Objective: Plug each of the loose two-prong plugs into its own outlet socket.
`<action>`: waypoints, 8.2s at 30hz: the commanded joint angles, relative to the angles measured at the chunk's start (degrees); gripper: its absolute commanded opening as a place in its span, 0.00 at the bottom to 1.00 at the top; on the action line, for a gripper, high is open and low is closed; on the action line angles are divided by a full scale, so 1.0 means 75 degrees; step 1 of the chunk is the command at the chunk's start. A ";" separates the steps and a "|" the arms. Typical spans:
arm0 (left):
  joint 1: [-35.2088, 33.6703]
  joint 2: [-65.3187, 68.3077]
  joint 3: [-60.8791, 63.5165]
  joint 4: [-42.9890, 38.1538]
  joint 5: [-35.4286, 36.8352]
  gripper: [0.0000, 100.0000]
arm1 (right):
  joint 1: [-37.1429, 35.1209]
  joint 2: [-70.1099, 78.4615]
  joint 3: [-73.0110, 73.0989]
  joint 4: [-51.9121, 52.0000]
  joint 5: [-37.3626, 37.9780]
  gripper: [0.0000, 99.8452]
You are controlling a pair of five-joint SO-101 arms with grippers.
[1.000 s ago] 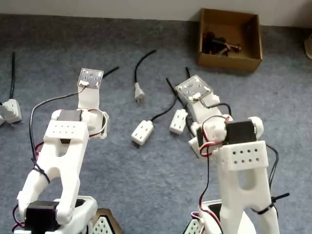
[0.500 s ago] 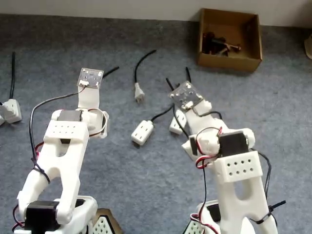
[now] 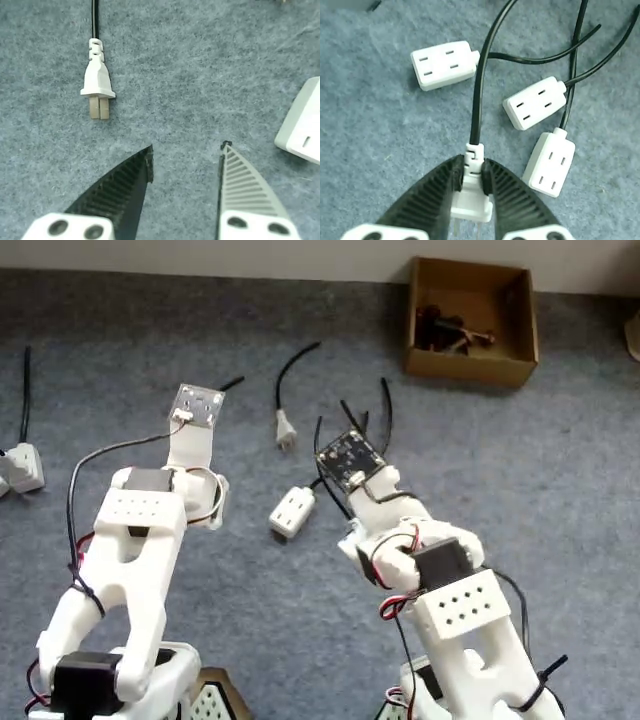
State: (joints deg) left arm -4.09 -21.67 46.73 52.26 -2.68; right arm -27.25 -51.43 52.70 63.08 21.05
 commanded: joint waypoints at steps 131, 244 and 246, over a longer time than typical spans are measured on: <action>0.3347 -0.5374 0.1588 -0.0105 -0.1852 0.01 | -0.0358 -0.3452 0.2632 -0.3264 -0.0914 0.01; 0.5034 -0.5691 0.2948 -0.2344 -0.1747 0.01 | -0.0709 -0.3440 0.3768 -0.8469 -0.3341 0.01; 0.5081 -0.5691 0.2948 -0.2344 -0.1747 0.01 | -0.0686 -0.3440 0.3768 -0.8445 -0.3341 0.01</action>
State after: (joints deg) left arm 32.48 -63.08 70.46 34.51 -15.25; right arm -31.91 -76.13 81.71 0.92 -5.05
